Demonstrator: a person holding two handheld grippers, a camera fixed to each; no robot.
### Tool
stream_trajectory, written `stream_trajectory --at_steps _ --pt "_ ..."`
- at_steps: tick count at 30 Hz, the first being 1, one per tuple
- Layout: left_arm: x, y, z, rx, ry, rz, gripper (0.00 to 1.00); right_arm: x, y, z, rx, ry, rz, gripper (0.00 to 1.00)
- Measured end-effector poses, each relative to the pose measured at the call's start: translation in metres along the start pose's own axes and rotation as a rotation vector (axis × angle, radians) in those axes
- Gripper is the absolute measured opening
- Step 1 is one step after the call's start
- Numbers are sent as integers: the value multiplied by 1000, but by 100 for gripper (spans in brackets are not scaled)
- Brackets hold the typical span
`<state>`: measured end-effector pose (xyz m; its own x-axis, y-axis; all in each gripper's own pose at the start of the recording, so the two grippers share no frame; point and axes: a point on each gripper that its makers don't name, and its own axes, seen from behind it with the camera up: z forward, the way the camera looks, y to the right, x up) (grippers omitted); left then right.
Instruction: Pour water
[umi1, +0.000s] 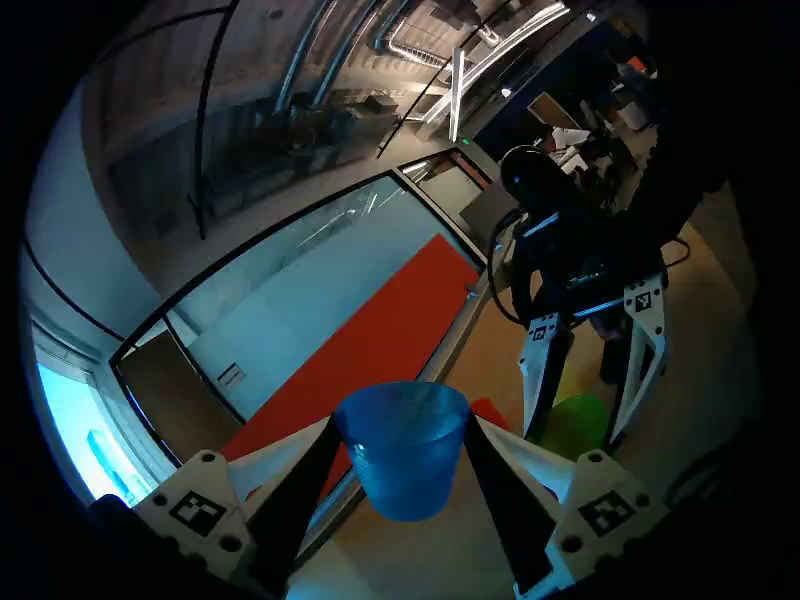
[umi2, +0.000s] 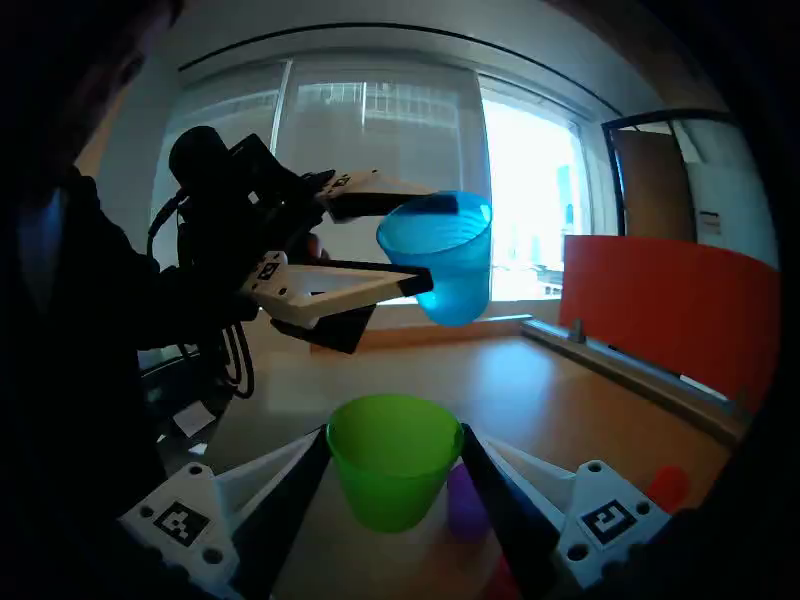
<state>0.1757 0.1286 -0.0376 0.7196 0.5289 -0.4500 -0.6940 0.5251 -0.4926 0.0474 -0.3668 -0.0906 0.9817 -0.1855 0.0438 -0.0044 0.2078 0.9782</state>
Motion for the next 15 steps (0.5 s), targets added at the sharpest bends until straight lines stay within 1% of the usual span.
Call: stream_trajectory --at_steps 15 --pt "3 5 2 -5 3 59 86 1 0 1 1 3 -6 95"
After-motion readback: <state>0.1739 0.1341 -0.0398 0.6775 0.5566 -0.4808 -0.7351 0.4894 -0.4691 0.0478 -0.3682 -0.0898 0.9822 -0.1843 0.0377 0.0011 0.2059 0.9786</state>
